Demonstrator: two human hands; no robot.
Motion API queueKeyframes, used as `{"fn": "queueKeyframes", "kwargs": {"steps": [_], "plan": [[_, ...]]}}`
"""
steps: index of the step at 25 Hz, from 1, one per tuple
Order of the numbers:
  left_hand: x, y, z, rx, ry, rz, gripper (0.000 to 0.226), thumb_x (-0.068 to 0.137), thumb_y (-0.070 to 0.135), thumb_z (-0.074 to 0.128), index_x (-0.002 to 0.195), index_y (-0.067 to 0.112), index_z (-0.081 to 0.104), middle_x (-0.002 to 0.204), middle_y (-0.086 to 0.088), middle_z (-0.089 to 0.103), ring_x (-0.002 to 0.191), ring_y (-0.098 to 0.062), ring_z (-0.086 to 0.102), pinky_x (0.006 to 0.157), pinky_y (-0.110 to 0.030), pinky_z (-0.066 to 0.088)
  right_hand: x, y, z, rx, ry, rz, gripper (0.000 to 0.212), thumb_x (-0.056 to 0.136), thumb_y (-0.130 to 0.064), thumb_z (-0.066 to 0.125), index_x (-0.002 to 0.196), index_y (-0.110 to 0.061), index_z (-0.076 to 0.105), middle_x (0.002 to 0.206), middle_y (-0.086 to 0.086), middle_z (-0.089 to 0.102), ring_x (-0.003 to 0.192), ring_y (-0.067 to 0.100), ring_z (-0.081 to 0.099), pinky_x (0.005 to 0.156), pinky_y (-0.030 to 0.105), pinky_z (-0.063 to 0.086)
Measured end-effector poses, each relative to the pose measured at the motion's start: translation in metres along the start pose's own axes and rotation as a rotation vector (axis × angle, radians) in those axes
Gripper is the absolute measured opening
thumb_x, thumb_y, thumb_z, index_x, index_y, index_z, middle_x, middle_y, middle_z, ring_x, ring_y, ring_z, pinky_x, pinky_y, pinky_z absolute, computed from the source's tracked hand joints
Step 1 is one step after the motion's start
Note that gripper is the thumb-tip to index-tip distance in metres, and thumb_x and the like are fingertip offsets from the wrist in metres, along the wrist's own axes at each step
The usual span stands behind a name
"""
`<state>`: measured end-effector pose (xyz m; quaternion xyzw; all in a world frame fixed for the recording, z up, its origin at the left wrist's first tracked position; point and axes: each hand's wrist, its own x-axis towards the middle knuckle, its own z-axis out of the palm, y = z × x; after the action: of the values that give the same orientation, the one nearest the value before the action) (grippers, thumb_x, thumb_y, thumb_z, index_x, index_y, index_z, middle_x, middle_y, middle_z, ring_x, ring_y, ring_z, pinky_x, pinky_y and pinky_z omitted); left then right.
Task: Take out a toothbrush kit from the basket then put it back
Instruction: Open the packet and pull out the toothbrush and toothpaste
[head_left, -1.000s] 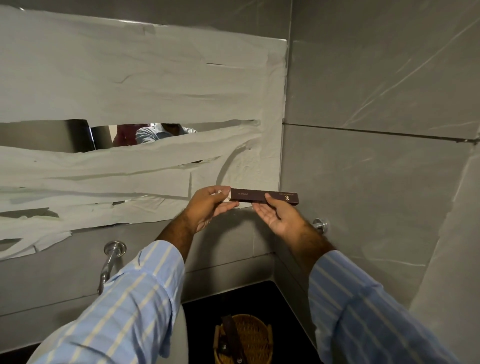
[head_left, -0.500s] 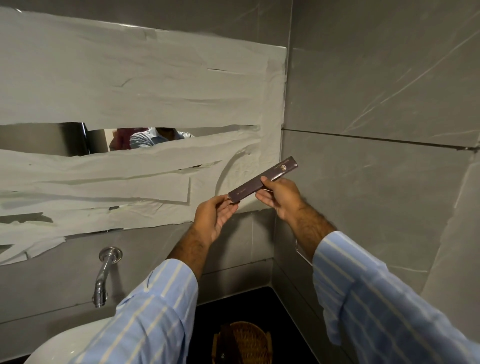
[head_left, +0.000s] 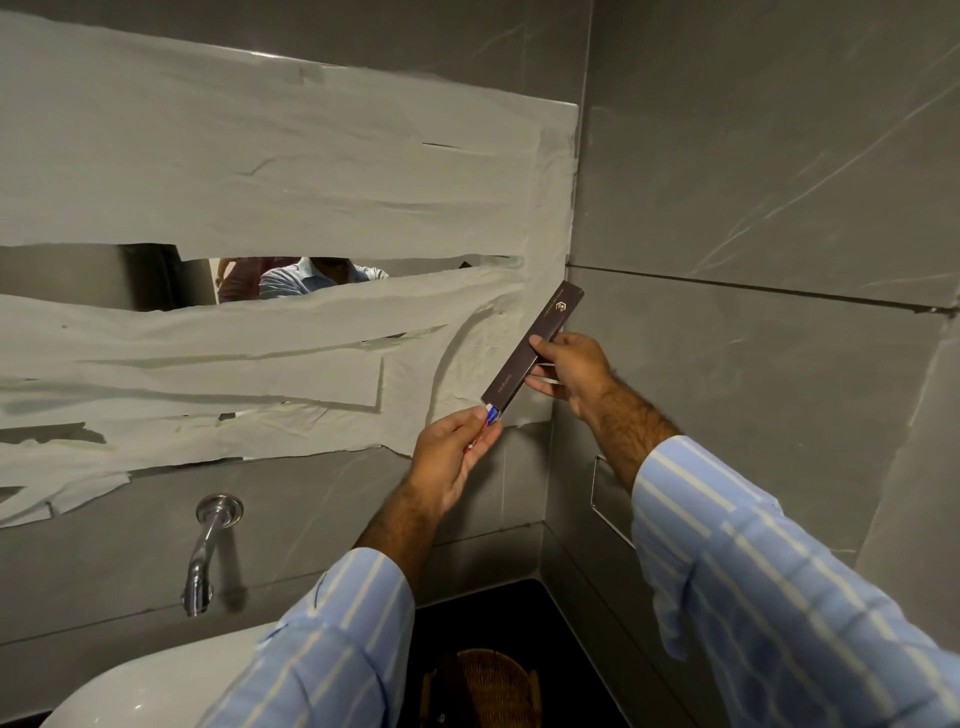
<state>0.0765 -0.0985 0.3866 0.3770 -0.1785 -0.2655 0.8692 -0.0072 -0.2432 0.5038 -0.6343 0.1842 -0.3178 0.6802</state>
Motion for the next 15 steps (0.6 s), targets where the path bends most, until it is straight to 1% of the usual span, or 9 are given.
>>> {"fn": "queueKeyframes", "kwargs": {"steps": [1,3,5,6,7,9,11,12,15], "plan": [[-0.001,0.0,0.0,0.099,-0.004,0.037,0.024,0.089,0.008,0.071,0.112,0.001,0.072,0.119,-0.023,0.07,0.099,-0.027,0.076,0.074,-0.029,0.062,0.001,0.001,-0.002,0.001,0.018,0.003,0.013,0.091,-0.02,0.066,0.079,-0.016,0.061,0.088,0.009,0.071,0.068,0.017,0.068,0.063,0.031,0.063],[-0.002,0.003,0.0,0.312,-0.025,0.127,0.028,0.088,0.011,0.073,0.114,0.003,0.073,0.111,-0.022,0.074,0.094,-0.029,0.077,0.071,-0.026,0.062,0.003,0.004,-0.006,0.006,0.047,0.011,0.015,0.091,-0.018,0.066,0.077,-0.015,0.06,0.094,0.013,0.072,0.073,0.021,0.07,0.067,0.035,0.063],[-0.003,0.007,0.0,0.553,-0.047,0.21,0.032,0.087,0.015,0.075,0.118,0.005,0.073,0.106,-0.019,0.077,0.091,-0.032,0.077,0.076,-0.035,0.064,0.004,0.005,-0.009,0.003,0.074,0.021,0.015,0.091,-0.017,0.066,0.079,-0.014,0.059,0.101,0.017,0.073,0.081,0.026,0.071,0.071,0.039,0.063],[-0.003,0.01,0.001,0.694,-0.044,0.252,0.034,0.087,0.019,0.075,0.119,0.006,0.073,0.104,-0.016,0.078,0.089,-0.03,0.077,0.08,-0.041,0.064,0.004,0.006,-0.01,0.001,0.083,0.024,0.015,0.091,-0.017,0.066,0.079,-0.014,0.059,0.103,0.018,0.073,0.084,0.028,0.072,0.071,0.039,0.063],[-0.003,0.012,0.002,0.84,-0.034,0.303,0.035,0.087,0.022,0.075,0.119,0.008,0.073,0.103,-0.011,0.078,0.086,-0.026,0.078,0.083,-0.042,0.063,0.004,0.006,-0.012,-0.001,0.09,0.025,0.014,0.091,-0.017,0.066,0.079,-0.013,0.059,0.104,0.019,0.073,0.085,0.028,0.072,0.07,0.038,0.064],[-0.005,0.017,0.004,1.077,-0.011,0.417,0.034,0.087,0.029,0.075,0.116,0.012,0.075,0.101,-0.003,0.078,0.083,-0.017,0.077,0.084,-0.036,0.063,0.004,0.006,-0.014,0.008,0.101,0.018,0.013,0.091,-0.017,0.066,0.08,-0.013,0.06,0.104,0.018,0.073,0.08,0.025,0.073,0.064,0.034,0.064],[-0.006,0.023,0.003,1.214,0.003,0.474,0.032,0.087,0.031,0.074,0.114,0.013,0.076,0.102,-0.003,0.078,0.085,-0.016,0.074,0.083,-0.033,0.062,0.003,0.004,-0.017,0.046,0.116,0.002,0.011,0.092,-0.017,0.065,0.083,-0.011,0.061,0.102,0.017,0.073,0.067,0.018,0.071,0.059,0.031,0.064],[-0.005,0.027,0.001,1.251,0.011,0.477,0.031,0.088,0.031,0.074,0.113,0.013,0.077,0.103,-0.004,0.078,0.086,-0.017,0.073,0.084,-0.034,0.061,0.002,0.002,-0.019,0.072,0.127,-0.007,0.009,0.093,-0.017,0.064,0.089,-0.009,0.063,0.103,0.016,0.073,0.064,0.015,0.07,0.058,0.029,0.063],[-0.003,0.041,-0.01,1.282,0.057,0.474,0.025,0.088,0.027,0.074,0.106,0.01,0.079,0.102,-0.007,0.078,0.086,-0.022,0.072,0.084,-0.037,0.06,0.001,-0.007,-0.028,0.114,0.175,-0.043,0.025,0.094,-0.018,0.063,0.114,-0.003,0.064,0.106,0.015,0.075,0.067,0.013,0.071,0.061,0.028,0.063]]}}
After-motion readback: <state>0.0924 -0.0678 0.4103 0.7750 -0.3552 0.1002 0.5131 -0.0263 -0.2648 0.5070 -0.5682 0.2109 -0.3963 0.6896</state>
